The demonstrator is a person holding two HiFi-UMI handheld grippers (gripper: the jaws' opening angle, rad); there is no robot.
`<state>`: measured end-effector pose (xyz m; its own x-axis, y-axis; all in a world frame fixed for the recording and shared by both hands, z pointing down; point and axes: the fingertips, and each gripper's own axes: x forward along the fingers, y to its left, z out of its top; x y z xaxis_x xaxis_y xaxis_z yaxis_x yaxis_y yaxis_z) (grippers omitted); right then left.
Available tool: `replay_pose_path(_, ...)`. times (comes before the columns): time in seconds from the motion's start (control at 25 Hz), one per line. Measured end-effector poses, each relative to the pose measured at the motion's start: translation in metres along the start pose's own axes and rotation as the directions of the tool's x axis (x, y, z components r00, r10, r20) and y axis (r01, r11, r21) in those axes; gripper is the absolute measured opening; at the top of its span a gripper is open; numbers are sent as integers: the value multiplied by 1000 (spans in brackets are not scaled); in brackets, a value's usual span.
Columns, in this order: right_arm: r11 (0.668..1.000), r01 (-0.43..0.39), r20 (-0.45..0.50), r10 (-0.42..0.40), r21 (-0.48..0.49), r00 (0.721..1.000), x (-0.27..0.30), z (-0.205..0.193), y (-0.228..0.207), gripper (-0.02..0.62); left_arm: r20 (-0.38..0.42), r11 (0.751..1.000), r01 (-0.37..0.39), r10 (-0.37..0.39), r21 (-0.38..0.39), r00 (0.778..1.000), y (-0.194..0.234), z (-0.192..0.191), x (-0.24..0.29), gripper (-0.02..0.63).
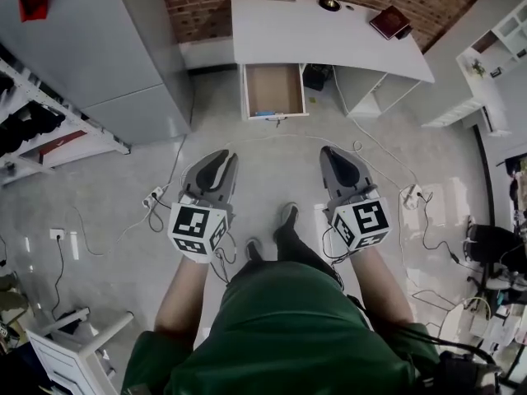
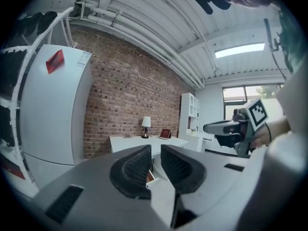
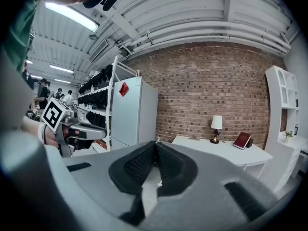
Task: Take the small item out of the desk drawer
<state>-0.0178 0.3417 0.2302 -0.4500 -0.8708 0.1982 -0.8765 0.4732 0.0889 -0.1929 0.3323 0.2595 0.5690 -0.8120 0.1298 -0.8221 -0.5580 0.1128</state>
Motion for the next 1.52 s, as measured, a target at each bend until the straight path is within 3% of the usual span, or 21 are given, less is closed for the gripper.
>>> replay_pose_path(0.44, 995, -82, 38, 80, 53, 996, 59, -3, -35, 3, -29, 997, -68, 69, 40, 997, 25, 10, 47, 57)
replay_pose_path(0.96, 983, -146, 9, 146, 115, 989, 122, -29, -131, 3, -87, 992, -113, 117, 48, 989, 20, 10, 149, 57)
replay_pose_path(1.52, 971, -203, 11, 203, 127, 979, 153, -34, -180, 3, -113, 989, -138, 143, 54, 983, 9, 15, 206, 57)
